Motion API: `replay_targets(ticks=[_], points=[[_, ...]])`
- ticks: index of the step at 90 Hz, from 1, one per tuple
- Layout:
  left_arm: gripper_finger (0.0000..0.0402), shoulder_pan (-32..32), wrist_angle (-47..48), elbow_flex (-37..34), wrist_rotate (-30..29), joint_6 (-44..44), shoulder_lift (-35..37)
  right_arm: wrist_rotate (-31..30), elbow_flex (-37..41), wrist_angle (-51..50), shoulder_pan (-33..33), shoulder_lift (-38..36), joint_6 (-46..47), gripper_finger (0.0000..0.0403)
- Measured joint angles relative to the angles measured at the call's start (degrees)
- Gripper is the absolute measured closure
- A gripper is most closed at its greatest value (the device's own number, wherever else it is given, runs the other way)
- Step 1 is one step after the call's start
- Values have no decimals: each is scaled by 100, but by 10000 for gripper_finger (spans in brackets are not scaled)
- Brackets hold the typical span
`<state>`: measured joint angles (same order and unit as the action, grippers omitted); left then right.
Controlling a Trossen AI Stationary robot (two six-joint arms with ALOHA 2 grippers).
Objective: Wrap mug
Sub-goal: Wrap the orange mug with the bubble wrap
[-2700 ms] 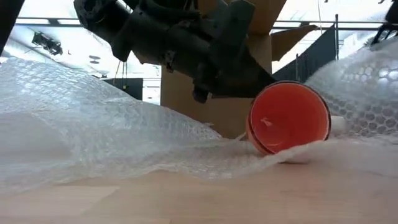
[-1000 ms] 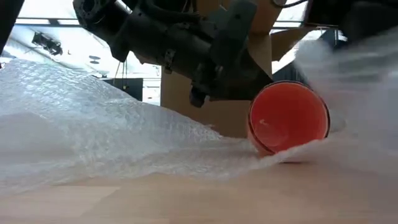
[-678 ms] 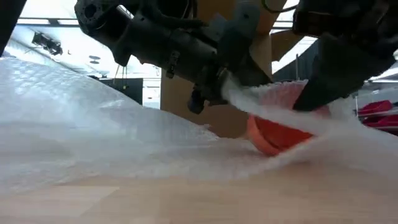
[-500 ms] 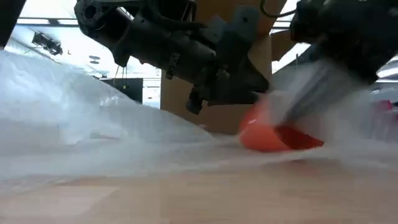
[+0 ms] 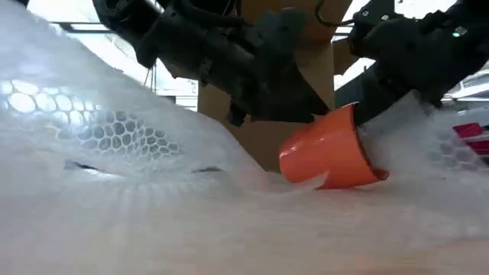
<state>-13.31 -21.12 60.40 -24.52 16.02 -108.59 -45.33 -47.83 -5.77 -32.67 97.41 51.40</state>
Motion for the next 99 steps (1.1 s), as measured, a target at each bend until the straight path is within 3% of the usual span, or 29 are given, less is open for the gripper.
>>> replay_targets(ticks=[10, 22, 52, 72, 99], points=[[259, 148, 90, -2, -265, -95, 78, 12, 0, 20, 12, 0, 2, 403], [259, 191, -225, 9, -56, -45, -111, -67, 0, 36, 105, 0, -6, 403], [259, 164, -665, 31, -304, 226, -530, -59, 7, 4, 497, 0, -274, 403], [259, 126, -658, 44, -128, 233, -541, 108, 7, -35, 173, -121, -215, 403], [259, 71, -722, 42, -39, 266, -552, 331, -2, -928, -254, -585, 495, 403]])
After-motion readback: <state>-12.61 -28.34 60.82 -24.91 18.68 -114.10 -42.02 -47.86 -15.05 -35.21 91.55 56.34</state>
